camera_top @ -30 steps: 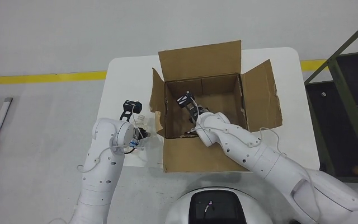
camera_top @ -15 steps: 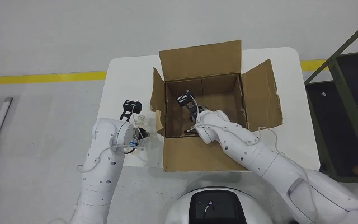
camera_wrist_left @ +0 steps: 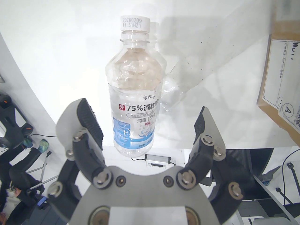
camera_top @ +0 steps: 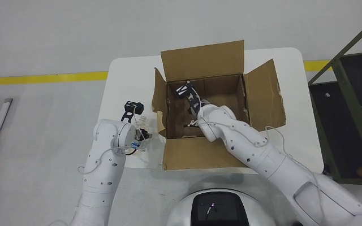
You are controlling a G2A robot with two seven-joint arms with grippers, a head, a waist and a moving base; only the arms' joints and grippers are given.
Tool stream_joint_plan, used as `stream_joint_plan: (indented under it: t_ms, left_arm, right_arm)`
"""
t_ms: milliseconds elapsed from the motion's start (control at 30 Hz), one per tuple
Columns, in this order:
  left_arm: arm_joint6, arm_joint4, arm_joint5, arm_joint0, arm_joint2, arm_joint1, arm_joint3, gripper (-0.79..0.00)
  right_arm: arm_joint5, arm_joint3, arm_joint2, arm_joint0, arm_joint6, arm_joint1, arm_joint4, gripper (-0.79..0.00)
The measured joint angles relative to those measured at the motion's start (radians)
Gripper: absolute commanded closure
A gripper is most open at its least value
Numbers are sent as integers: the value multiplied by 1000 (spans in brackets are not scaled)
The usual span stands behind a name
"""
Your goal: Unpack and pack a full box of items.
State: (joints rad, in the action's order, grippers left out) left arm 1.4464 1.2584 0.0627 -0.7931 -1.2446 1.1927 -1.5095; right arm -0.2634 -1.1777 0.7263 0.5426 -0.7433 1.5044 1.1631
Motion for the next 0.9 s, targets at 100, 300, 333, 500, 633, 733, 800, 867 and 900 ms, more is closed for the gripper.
stream_joint_plan:
  t_ms: [100, 300, 333, 500, 633, 733, 800, 867, 900]
  left_arm:
    - [0, 0, 0, 0, 0, 0, 0, -785]
    - [0, 0, 0, 0, 0, 0, 0, -785]
    - [0, 0, 0, 0, 0, 0, 0, -785]
    - [0, 0, 0, 0, 0, 0, 0, -785]
    - [0, 0, 0, 0, 0, 0, 0, -785]
    - [0, 0, 0, 0, 0, 0, 0, -785]
    - [0, 0, 0, 0, 0, 0, 0, -785]
    - [0, 0, 0, 0, 0, 0, 0, -785]
    - [0, 0, 0, 0, 0, 0, 0, -785]
  right_arm:
    - [19, -95, 48, 36, 0, -17, 27, 0]
    - [78, -324, 193, 155, 11, -63, 81, 0]
    - [90, -358, 217, 176, 14, -70, 87, 0]
    - [153, -537, 345, 289, 39, -100, 107, 0]
    - [190, -634, 413, 358, 43, -113, 98, 0]
    - [195, -645, 427, 375, 48, -115, 94, 0]
    - [194, -643, 426, 373, 48, -114, 94, 0]
    - [194, -643, 425, 373, 48, -114, 95, 0]
    - [194, -643, 425, 373, 48, -114, 95, 0]
